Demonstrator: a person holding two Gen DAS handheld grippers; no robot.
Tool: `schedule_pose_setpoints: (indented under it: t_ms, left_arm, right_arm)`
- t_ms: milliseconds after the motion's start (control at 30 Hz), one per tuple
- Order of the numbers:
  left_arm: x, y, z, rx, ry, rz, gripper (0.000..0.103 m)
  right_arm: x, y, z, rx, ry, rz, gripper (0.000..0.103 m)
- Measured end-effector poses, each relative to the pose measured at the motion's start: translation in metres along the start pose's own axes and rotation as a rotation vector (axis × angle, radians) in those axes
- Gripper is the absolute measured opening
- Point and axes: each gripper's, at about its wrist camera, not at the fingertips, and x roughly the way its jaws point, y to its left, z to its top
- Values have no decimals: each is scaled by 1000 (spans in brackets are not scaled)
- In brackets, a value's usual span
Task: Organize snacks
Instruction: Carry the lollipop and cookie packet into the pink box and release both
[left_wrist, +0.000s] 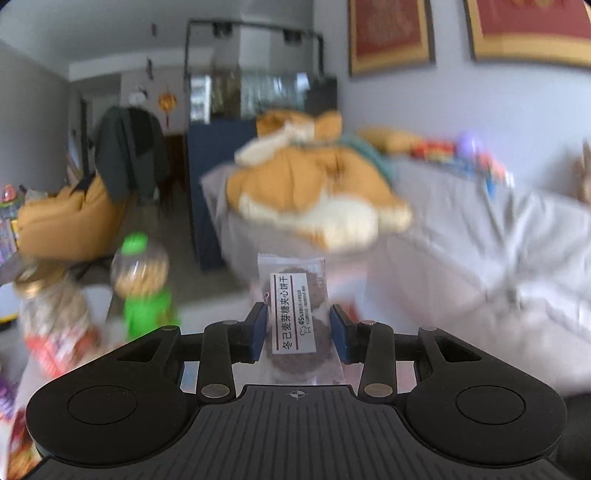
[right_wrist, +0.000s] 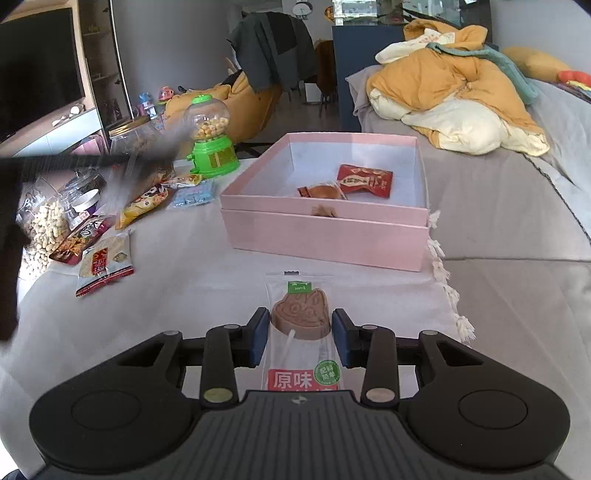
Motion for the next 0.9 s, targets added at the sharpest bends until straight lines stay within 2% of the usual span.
schedule_pose_setpoints:
  t_ms: [67, 100, 200, 233, 300, 433, 533, 700, 800, 900]
  left_arm:
    - [29, 3, 11, -80, -26, -26, 46]
    - [47, 3, 12, -114, -14, -41, 47]
    - [102, 4, 0, -210, 147, -40, 43]
    - [111, 6, -6, -236, 173, -53, 42]
    - [114, 12, -16, -259, 172, -101, 42]
    - [89, 32, -29, -239, 150, -118, 42]
    - [54, 51, -41, -208, 163, -86, 42]
    - [-14, 96, -77, -230, 189, 68, 42]
    - [-46, 126, -98, -256, 188, 160, 42]
    - [-64, 153, -110, -300, 194, 240, 42]
  right_arm:
    - [2, 2, -1, -10, 0, -5, 37]
    - [4, 4, -1, -17, 3, -7, 37]
    - [10, 7, -3, -33, 21, -14, 37]
    - [13, 8, -4, -37, 29, -19, 37]
    - [17, 7, -6, -41, 43, -30, 37]
    - [26, 0, -9, -26, 76, -37, 37]
    - [33, -4, -8, -15, 103, -34, 37]
    - [26, -9, 1, -8, 110, -26, 37]
    - [9, -8, 22, -8, 37, -34, 37]
    - [-3, -7, 61, 2, -36, 0, 37]
